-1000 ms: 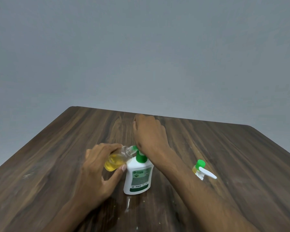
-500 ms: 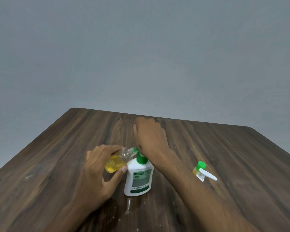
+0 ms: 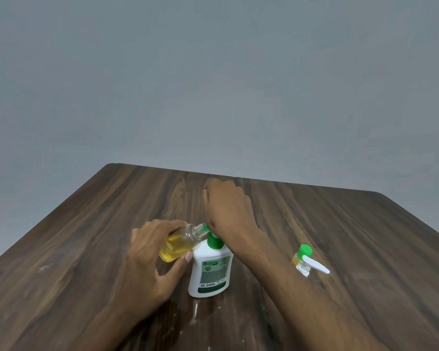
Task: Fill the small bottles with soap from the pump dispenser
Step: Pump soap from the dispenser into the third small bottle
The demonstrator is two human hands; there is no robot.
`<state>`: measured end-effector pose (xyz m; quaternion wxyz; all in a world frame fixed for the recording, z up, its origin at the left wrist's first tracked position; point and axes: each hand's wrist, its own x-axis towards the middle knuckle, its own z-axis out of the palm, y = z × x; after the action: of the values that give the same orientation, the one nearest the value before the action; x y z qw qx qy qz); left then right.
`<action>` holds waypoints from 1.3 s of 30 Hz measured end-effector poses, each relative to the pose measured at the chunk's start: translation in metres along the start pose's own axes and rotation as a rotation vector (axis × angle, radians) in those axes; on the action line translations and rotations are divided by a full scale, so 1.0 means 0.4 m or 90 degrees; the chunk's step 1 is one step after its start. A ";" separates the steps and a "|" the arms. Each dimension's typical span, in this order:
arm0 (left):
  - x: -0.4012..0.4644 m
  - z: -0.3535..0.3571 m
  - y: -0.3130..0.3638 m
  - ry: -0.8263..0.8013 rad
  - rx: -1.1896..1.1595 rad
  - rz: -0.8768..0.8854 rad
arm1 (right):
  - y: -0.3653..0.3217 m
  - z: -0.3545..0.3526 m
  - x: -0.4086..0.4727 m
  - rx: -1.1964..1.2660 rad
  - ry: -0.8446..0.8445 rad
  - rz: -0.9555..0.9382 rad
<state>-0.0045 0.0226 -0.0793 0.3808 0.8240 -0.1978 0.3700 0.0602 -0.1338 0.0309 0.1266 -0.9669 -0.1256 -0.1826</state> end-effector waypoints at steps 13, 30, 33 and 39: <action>0.004 -0.001 0.011 0.000 0.005 0.009 | 0.003 0.001 0.005 -0.009 0.038 -0.011; 0.002 -0.001 0.007 0.002 0.013 -0.001 | 0.004 0.009 0.008 -0.015 0.044 -0.008; 0.000 0.001 0.006 0.003 0.013 -0.005 | 0.002 0.006 0.009 -0.018 0.034 -0.008; 0.002 0.000 0.005 -0.006 0.016 -0.005 | -0.001 0.004 0.003 -0.013 0.028 0.007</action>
<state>-0.0052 0.0212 -0.0779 0.3710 0.8314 -0.1914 0.3668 0.0617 -0.1327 0.0297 0.1207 -0.9644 -0.1159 -0.2046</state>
